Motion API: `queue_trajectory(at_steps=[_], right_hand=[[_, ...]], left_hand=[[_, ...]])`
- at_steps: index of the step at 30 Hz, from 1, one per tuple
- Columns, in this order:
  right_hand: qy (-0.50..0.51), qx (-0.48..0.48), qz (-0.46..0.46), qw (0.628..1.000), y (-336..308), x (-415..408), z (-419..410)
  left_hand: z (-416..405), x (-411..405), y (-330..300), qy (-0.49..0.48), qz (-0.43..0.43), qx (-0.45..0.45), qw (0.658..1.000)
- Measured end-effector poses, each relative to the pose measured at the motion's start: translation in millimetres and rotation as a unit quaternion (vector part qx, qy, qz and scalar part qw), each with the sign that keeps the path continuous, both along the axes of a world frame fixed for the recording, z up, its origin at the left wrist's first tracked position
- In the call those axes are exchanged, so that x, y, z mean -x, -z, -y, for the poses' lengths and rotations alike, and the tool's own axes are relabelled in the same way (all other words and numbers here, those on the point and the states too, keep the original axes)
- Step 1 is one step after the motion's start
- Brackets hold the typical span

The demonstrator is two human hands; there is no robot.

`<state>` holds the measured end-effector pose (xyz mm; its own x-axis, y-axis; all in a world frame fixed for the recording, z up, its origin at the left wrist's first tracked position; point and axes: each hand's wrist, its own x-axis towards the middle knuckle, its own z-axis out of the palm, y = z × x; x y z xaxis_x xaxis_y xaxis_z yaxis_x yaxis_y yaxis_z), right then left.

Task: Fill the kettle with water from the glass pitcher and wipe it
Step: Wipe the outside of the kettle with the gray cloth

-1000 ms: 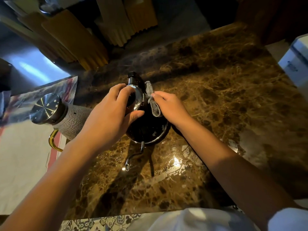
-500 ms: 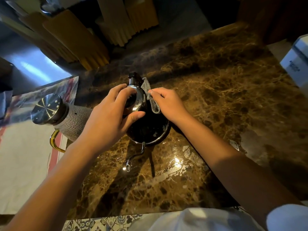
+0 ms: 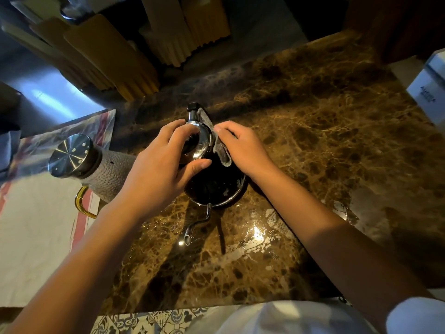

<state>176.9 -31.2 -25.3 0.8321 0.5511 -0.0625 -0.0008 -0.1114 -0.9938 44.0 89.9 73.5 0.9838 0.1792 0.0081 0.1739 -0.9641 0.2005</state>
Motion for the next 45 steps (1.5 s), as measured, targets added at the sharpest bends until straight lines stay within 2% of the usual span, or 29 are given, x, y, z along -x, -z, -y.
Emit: queue_trajectory(at_steps=[6, 8, 11, 15, 19, 25, 30, 33, 38, 42, 45], right_hand=[[-0.043, -0.031, 0.009, 0.999, -11.9, -8.1, 2.3], [-0.062, -0.013, 0.002, 0.998, -9.2, -10.8, 1.7], [-0.069, 0.044, 0.039, 0.996, -2.5, -14.2, -2.5], [-0.062, 0.064, 0.056, 0.994, 9.9, -17.4, -5.5], [-0.02, 0.048, 0.017, 0.999, 20.6, -16.8, -2.5], [-0.034, 0.053, -0.002, 0.998, 11.7, -20.7, -3.3], [-0.091, -0.032, 0.028, 0.995, -18.2, -26.2, 2.1], [-0.109, -0.051, 0.024, 0.992, -19.4, -25.3, 4.9], [-0.061, 0.008, 0.011, 0.998, 16.6, -22.0, 8.6], [-0.064, 0.053, -0.004, 0.997, 29.3, -26.5, 6.5], [-0.059, 0.051, -0.012, 0.997, 29.0, -28.9, 5.9]], left_hand=[[-1.3, 3.3, 3.0, 0.014, 0.011, 0.026, 0.999], [-2.5, 4.1, 2.5, 0.017, 0.013, 0.034, 0.999], [-3.8, 3.6, 3.3, 0.018, 0.013, 0.03, 0.999], [-5.5, 3.8, 4.8, 0.021, 0.014, 0.034, 0.999], [-6.4, 4.9, 5.9, 0.021, 0.019, 0.045, 0.999], [-9.7, 4.3, 6.0, 0.035, 0.023, 0.081, 0.996], [-16.3, 5.3, 7.6, 0.051, 0.019, 0.109, 0.993], [-22.1, 6.2, 8.2, 0.067, 0.024, 0.134, 0.988], [-24.0, 7.4, 10.6, 0.067, 0.024, 0.145, 0.987], [-22.2, 7.0, 10.6, 0.069, 0.028, 0.154, 0.985], [-20.8, 7.7, 10.3, 0.065, 0.031, 0.157, 0.985]])
